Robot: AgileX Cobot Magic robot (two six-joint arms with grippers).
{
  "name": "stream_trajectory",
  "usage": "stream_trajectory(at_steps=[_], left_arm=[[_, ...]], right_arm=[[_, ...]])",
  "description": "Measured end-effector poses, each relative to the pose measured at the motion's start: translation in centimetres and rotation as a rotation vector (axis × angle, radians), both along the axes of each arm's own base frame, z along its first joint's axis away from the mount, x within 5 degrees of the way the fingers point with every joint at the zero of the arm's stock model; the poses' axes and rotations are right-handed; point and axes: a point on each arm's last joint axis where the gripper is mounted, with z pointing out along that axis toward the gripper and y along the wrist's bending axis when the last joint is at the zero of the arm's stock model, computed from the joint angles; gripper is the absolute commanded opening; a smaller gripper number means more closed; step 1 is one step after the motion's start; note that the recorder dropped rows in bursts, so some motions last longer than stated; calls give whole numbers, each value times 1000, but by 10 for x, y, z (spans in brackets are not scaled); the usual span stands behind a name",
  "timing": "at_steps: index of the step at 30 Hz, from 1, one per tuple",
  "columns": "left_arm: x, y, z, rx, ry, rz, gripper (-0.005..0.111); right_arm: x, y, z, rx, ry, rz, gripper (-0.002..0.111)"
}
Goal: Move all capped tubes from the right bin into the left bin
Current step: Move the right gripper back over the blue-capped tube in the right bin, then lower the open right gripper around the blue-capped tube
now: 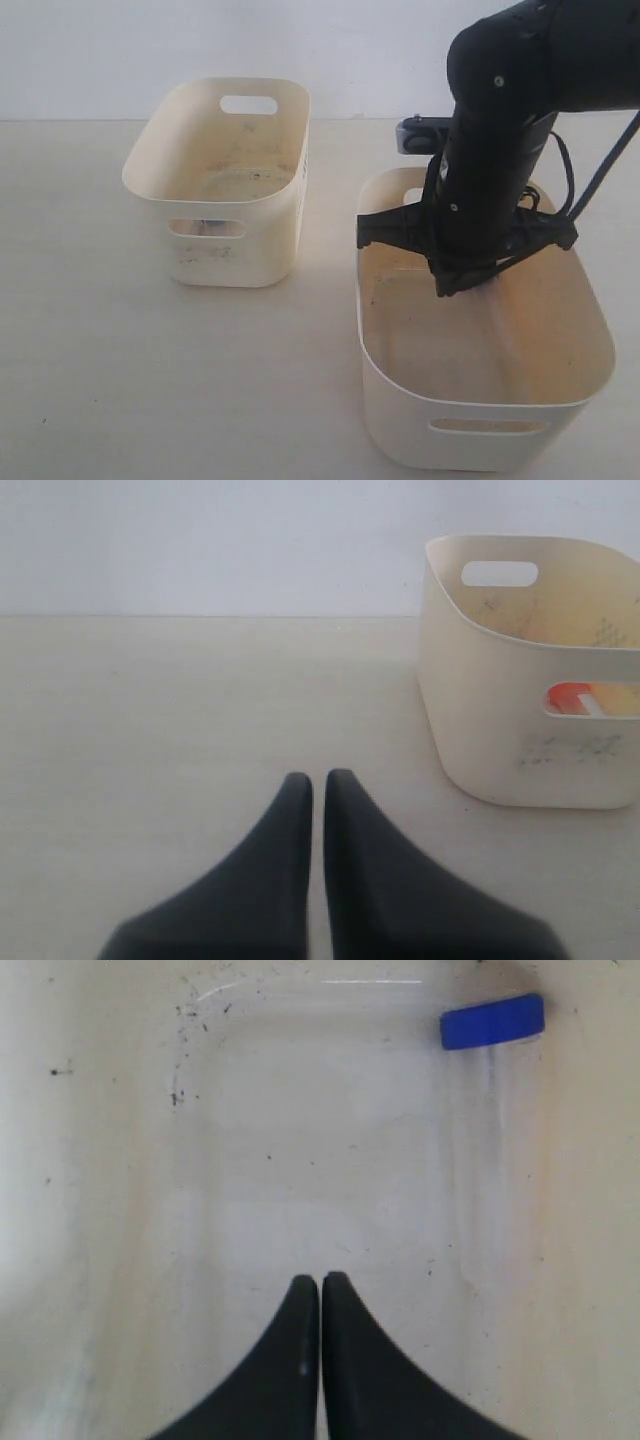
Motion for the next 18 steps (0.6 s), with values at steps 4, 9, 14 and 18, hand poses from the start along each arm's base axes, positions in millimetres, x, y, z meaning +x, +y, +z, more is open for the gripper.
stream_trajectory(at_steps=[4, 9, 14, 18], left_arm=[[0, 0, 0, 0, 0, 0, 4], [0, 0, 0, 0, 0, 0, 4], [0, 0, 0, 0, 0, 0, 4], [0, 0, 0, 0, 0, 0, 4]], right_arm=[[4, -3, -3, -11, 2, -5, 0], [12, -15, -4, -7, 10, -24, 0], [13, -14, -4, 10, -3, -15, 0], [14, -13, -4, 21, -16, -16, 0]])
